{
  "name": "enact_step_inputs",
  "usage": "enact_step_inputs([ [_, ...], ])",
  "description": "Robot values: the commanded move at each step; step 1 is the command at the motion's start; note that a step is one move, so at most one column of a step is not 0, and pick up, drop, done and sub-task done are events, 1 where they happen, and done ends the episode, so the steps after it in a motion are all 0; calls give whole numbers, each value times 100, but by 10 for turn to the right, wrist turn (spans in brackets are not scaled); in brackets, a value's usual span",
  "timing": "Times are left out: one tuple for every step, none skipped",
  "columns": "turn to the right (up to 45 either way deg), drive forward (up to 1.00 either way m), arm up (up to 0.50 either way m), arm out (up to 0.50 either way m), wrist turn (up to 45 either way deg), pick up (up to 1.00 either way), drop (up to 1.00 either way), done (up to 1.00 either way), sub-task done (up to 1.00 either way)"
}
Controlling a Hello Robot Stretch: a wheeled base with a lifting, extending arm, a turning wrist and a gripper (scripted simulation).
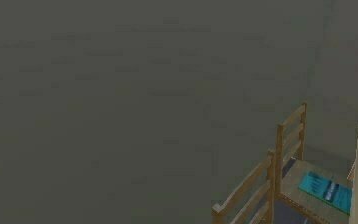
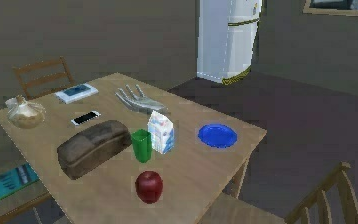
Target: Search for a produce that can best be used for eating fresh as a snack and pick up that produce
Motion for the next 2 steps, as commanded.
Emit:
enact_step_inputs([
  [0,0,38,0,0,0,0,0,0],
  [0,0,0,18,0,0,0,0,0],
])
